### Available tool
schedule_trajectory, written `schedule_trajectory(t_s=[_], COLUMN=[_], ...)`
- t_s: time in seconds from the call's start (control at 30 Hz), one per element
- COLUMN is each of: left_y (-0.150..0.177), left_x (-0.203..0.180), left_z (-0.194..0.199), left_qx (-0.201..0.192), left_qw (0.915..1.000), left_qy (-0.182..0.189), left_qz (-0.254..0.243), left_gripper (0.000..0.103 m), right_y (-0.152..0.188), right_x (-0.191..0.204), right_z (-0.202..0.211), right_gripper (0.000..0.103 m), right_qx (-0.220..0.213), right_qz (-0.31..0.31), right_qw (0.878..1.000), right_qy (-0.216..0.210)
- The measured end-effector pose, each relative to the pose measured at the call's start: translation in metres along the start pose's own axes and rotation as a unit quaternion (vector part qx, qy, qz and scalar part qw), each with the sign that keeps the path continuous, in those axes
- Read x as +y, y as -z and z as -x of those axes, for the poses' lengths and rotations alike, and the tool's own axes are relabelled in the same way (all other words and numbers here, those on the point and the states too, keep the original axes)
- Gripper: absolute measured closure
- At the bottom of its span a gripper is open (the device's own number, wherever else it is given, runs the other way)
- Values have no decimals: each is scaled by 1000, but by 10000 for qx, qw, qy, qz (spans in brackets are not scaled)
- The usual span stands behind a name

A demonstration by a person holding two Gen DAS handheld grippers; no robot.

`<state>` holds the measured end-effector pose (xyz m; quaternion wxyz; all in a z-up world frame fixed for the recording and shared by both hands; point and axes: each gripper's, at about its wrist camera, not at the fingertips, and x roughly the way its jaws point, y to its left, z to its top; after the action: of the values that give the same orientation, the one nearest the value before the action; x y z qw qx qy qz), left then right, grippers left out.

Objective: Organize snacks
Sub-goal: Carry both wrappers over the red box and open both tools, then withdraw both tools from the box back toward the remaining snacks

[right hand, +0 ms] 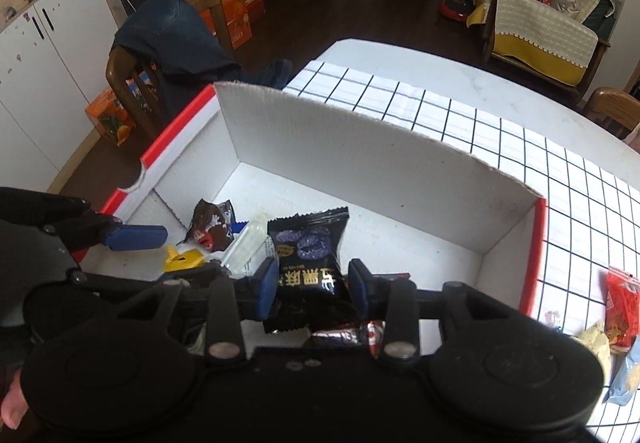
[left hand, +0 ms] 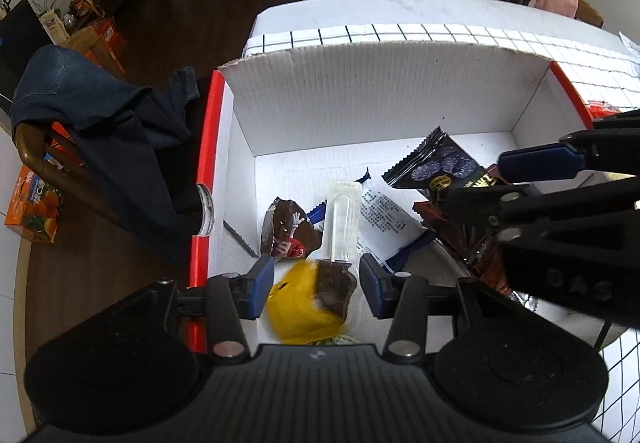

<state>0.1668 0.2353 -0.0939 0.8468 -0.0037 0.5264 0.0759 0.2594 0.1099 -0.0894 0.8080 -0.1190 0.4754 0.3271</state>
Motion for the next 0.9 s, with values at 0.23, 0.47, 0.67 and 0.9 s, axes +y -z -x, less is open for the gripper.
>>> schedule_trajectory(t_s=[0.23, 0.47, 0.67, 0.9], left_y=[5, 10, 14, 14], left_x=[1, -9, -29, -54], left_z=[24, 57, 80, 102], left_qx=[-305, -665, -974, -1246], left_qw=[9993, 9970, 9938, 9899], left_qy=[149, 377, 532, 670], left_qz=[126, 124, -13, -120], left_gripper=[46, 41, 36, 27], right_y=[13, 31, 45, 60], right_x=[-14, -25, -34, -50], right_z=[30, 63, 89, 118], right_gripper=[63, 57, 40, 24], right_qx=[-207, -414, -663, -918], right_qz=[-233, -436, -592, -692], right_qw=[9994, 9979, 9957, 9932], right_qy=[-142, -224, -257, -187])
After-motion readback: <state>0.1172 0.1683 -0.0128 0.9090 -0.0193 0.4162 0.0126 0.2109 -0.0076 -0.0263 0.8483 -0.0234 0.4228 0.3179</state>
